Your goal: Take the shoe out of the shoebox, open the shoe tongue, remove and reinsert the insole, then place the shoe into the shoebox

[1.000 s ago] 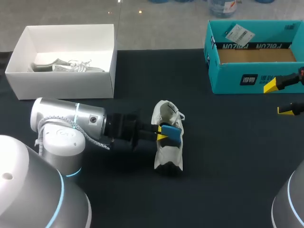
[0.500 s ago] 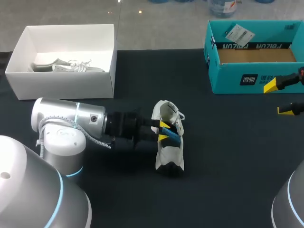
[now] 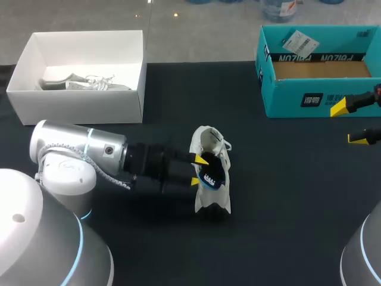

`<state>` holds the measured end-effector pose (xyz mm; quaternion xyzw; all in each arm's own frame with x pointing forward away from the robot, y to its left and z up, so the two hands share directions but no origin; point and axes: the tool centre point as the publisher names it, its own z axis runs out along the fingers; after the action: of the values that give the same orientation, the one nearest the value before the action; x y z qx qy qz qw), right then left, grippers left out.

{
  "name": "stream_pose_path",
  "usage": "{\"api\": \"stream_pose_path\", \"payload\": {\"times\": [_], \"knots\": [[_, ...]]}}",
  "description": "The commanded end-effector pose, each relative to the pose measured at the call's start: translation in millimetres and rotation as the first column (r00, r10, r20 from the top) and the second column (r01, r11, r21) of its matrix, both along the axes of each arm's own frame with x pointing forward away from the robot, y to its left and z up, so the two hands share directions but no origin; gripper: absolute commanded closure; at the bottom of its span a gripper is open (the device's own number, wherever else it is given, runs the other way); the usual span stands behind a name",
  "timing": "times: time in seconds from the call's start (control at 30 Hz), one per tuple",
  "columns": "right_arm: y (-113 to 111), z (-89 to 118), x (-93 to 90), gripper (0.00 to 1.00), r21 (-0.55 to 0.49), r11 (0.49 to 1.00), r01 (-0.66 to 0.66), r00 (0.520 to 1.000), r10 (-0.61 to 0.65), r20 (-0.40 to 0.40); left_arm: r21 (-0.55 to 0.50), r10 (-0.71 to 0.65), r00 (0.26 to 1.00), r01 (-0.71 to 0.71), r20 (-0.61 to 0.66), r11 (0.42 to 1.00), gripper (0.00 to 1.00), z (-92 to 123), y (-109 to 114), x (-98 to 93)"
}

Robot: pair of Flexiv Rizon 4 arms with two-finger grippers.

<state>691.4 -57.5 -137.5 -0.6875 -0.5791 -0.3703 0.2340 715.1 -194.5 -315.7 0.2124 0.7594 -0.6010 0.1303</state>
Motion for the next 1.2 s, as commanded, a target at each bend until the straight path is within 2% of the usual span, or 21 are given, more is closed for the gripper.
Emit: {"api": "stream_pose_path", "payload": {"times": [0.03, 0.23, 0.87, 0.9, 0.93, 0.97, 1.1, 1.2], "knots": [[0.5, -0.5, 0.5, 0.0, -0.002, 1.0, 0.001, 1.0, -0.001, -0.002, 0.006, -0.004, 1.0, 0.004, 0.0, 1.0, 1.0, -5.7, -5.3, 3.7], [0.5, -0.5, 0.5, 0.0, -0.002, 1.0, 0.001, 1.0, -0.001, -0.002, 0.007, -0.005, 1.0, 0.005, -0.009, 1.0, 1.0, -6.6, -6.2, 5.6], [0.5, -0.5, 0.5, 0.0, -0.002, 1.0, 0.001, 1.0, -0.001, -0.002, -0.002, 0.131, 0.991, -0.131, -0.027, 0.991, 1.0, -29.9, -16.1, 37.6], [0.5, -0.5, 0.5, 0.0, -0.002, 1.0, 0.001, 1.0, -0.001, -0.002, -0.002, 0.132, 0.991, -0.132, -0.026, 0.991, 0.92, -27.4, -15.0, 36.8], [0.5, -0.5, 0.5, 0.0, -0.002, 1.0, 0.001, 1.0, -0.001, -0.002, -0.008, 0.129, 0.991, -0.129, -0.029, 0.992, 0.71, -24.7, -13.6, 35.1], [0.5, -0.5, 0.5, 0.0, -0.002, 1.0, 0.001, 1.0, -0.001, -0.002, -0.009, 0.125, 0.992, -0.125, -0.028, 0.992, 0.64, -22.7, -11.9, 33.3], [0.5, -0.5, 0.5, 0.0, -0.002, 1.0, 0.001, 1.0, -0.001, -0.002, -0.019, 0.106, 0.994, -0.106, -0.021, 0.994, 0.61, -14.3, -5.6, 25.2], [0.5, -0.5, 0.5, 0.0, -0.002, 1.0, 0.001, 1.0, -0.001, -0.002, -0.027, 0.088, 0.996, -0.089, -0.014, 0.996, 0.63, -7.8, -2.7, 18.3]]}}
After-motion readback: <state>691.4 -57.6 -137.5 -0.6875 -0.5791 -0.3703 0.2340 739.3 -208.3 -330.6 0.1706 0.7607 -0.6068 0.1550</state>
